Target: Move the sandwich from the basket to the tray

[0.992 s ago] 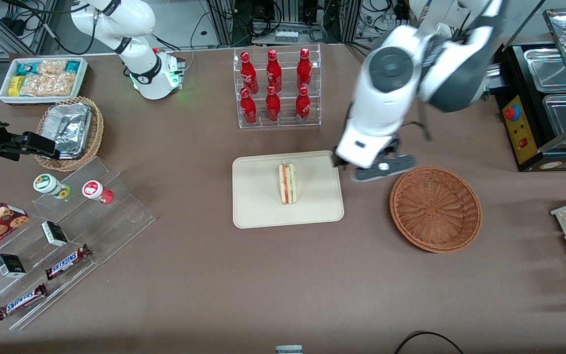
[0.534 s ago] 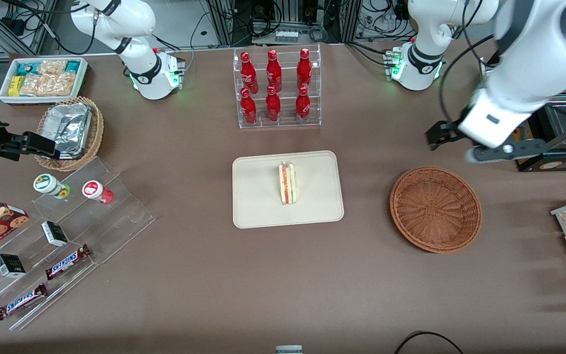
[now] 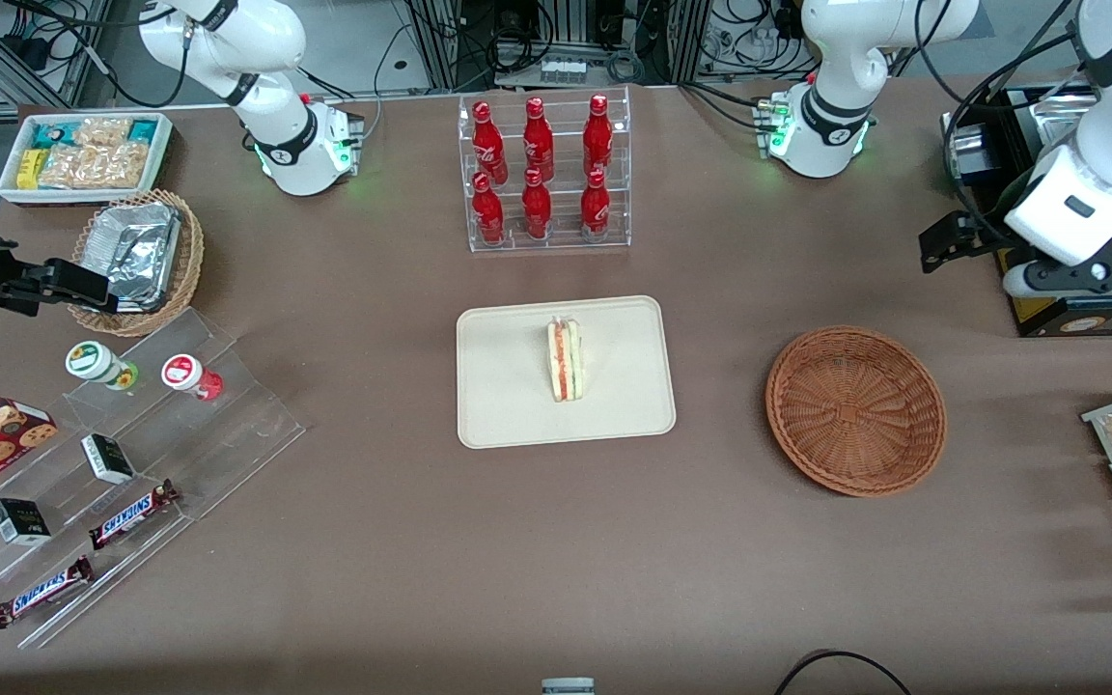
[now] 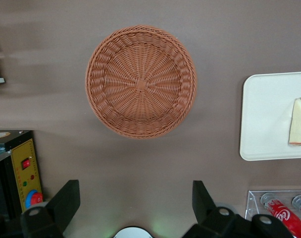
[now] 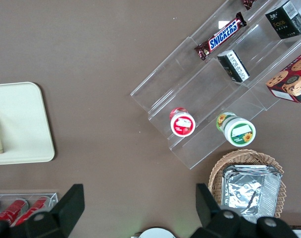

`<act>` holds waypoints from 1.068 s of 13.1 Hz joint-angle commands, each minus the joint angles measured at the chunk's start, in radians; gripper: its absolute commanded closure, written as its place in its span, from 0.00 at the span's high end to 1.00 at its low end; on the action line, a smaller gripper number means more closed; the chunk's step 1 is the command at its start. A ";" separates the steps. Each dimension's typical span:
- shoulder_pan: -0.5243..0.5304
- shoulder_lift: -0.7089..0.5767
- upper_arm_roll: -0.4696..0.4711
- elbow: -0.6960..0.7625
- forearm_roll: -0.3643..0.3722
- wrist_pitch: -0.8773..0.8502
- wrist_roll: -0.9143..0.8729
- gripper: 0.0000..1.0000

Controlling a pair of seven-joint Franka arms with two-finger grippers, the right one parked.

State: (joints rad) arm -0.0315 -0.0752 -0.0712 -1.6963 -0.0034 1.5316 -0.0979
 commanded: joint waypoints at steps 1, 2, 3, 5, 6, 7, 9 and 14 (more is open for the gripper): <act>0.056 -0.046 -0.012 -0.036 -0.013 0.007 0.104 1.00; 0.062 -0.040 -0.012 -0.028 -0.015 0.010 0.124 1.00; 0.062 -0.032 -0.012 -0.019 -0.010 0.021 0.126 1.00; 0.062 -0.017 -0.012 0.007 -0.013 0.019 0.127 1.00; 0.061 -0.015 -0.012 0.013 -0.010 0.018 0.129 1.00; 0.058 -0.012 -0.012 0.020 -0.001 0.024 0.129 1.00; 0.051 0.012 -0.012 0.050 0.000 0.022 0.126 1.00; 0.039 0.046 -0.013 0.090 0.029 0.024 0.112 1.00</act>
State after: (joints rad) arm 0.0130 -0.0522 -0.0823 -1.6424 0.0032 1.5571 0.0119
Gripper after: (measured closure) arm 0.000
